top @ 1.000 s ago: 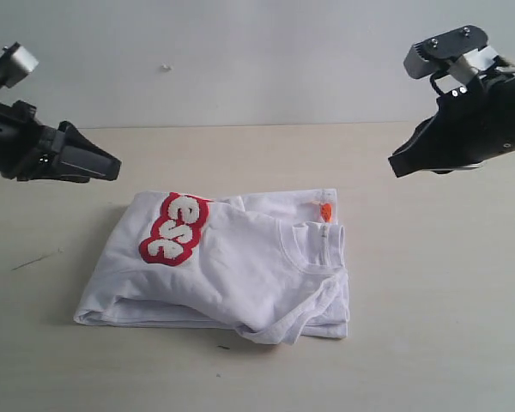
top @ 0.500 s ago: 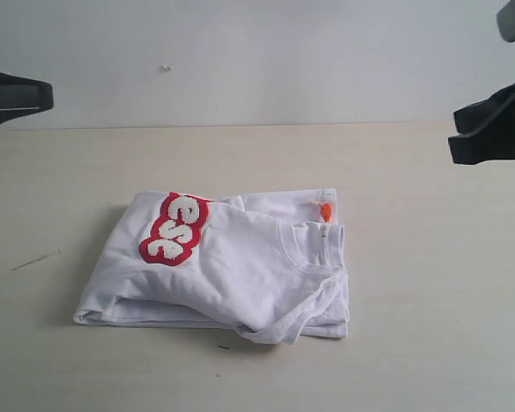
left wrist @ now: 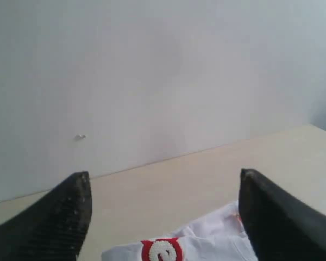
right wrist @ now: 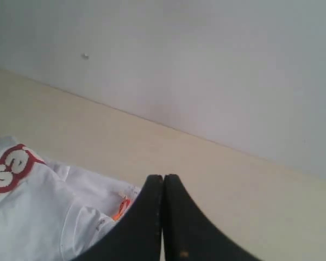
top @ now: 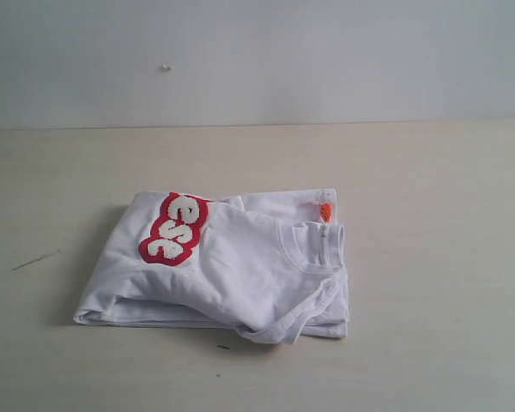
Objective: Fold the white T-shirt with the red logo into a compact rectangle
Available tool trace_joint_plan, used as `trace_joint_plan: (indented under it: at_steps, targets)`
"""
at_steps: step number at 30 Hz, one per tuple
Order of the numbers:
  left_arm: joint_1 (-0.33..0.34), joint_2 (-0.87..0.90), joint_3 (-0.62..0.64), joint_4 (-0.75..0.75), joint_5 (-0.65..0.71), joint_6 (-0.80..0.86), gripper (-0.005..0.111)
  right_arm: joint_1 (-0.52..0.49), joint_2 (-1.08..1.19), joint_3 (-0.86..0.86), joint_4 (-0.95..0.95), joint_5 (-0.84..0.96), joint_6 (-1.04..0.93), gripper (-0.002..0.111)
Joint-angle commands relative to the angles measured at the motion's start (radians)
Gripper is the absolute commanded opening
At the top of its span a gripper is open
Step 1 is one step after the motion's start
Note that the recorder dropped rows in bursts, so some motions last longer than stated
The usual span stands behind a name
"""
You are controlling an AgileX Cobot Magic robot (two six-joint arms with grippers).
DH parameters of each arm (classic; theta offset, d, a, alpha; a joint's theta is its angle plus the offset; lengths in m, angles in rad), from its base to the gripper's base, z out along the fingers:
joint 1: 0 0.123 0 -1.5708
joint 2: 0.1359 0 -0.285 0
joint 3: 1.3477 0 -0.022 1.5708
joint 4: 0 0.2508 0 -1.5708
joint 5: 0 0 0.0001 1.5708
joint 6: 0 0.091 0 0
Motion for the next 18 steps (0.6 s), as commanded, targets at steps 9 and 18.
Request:
trace_joint_plan:
  at_steps: [9, 18]
  targets:
    - [0.002, -0.259, 0.24, 0.021, 0.112, -0.04, 0.073, -0.002, -0.161, 0.012, -0.003, 0.082, 0.021, 0.0]
    - [0.002, -0.375, 0.312, 0.022, 0.141, -0.066, 0.073, -0.002, -0.288, 0.05, -0.219, 0.068, 0.23, 0.0]
